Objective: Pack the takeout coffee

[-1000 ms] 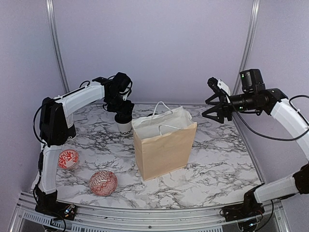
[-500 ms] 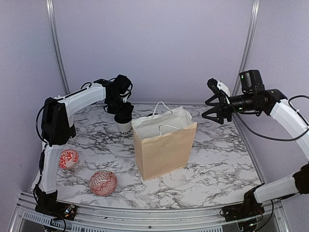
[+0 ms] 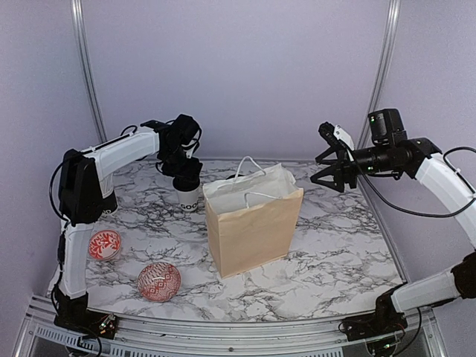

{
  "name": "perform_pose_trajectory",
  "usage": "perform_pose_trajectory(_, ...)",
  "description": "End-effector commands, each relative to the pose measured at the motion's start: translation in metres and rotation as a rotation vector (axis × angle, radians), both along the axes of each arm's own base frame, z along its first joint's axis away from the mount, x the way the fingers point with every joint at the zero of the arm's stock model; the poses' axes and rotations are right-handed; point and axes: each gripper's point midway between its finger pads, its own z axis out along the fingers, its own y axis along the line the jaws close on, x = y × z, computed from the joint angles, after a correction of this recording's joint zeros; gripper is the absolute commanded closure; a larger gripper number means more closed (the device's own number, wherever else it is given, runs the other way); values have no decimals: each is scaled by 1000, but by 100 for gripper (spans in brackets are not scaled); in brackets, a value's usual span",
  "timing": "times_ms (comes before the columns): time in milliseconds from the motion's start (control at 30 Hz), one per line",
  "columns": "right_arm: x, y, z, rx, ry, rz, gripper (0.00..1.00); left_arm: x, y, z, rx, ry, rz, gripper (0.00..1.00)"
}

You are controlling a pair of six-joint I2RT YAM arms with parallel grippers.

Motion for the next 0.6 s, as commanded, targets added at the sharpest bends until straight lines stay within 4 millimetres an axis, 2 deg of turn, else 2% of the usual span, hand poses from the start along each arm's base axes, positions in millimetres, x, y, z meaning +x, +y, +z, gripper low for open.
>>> perform_pose_trajectory(0,-4,0,11,24,-35,20,28,-23,13,50,-31,-36,-3,34)
perform_pose_trajectory(167,-17,4,8,27,-54,99,27,-52,17,77,-68,-50,-44,34)
perform_pose_trajectory(300,-27,14,23,48,-92,181,26,-83,14,82,-77,-37,-98,34)
perform_pose_trajectory(467,1,33,49,45,-105,158,31,-120,1,86,-105,-12,-163,34)
perform_pose_trajectory(533,11,46,51,27,-100,171,32,-133,-4,89,-115,-5,-185,34)
perform_pose_trajectory(567,16,56,46,9,-87,191,32,-140,-8,92,-121,-5,-199,34)
